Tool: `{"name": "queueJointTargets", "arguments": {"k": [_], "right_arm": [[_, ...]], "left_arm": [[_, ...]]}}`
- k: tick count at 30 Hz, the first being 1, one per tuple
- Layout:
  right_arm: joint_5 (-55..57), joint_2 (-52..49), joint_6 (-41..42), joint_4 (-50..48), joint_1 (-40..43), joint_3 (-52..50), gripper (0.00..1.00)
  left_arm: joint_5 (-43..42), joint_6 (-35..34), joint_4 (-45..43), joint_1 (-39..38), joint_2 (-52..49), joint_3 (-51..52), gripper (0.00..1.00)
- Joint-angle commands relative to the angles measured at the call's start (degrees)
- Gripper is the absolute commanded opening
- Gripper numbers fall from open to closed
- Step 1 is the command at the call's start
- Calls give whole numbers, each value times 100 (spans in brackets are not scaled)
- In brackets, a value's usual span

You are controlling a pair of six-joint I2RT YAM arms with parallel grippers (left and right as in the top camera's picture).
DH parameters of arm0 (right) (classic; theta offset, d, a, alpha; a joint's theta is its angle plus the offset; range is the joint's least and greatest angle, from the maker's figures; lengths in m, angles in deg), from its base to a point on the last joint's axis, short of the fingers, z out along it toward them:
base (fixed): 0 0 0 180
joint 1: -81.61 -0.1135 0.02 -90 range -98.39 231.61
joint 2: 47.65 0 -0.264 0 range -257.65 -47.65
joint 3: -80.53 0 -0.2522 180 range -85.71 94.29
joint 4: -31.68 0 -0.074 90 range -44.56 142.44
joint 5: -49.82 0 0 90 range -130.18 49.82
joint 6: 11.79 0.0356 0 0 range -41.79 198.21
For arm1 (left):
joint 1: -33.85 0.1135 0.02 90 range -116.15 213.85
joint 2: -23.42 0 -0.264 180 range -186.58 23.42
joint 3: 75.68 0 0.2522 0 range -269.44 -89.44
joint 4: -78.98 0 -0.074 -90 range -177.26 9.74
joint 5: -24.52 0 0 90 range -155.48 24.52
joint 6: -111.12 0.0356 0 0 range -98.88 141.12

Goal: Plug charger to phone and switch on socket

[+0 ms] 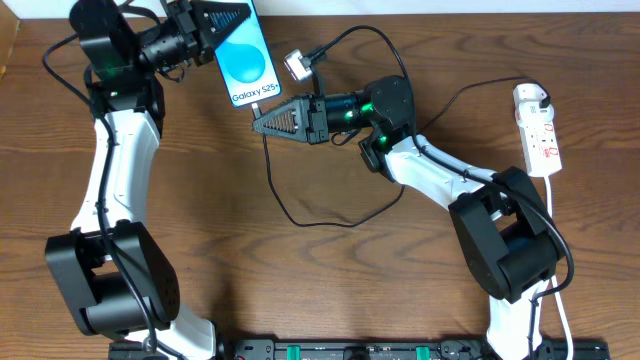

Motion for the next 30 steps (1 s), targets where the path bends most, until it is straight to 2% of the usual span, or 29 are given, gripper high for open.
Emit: {"name": "queueJointTargets", "arguments": {"k": [1,30], "right_arm": [[131,-7,-9,-20,-17,20,1],[197,-7,-11,-20,-13,20,1]], "left_arm": [[44,74,-68,146,52,-59,7],[-144,179,-68,4,52,-59,7]]}}
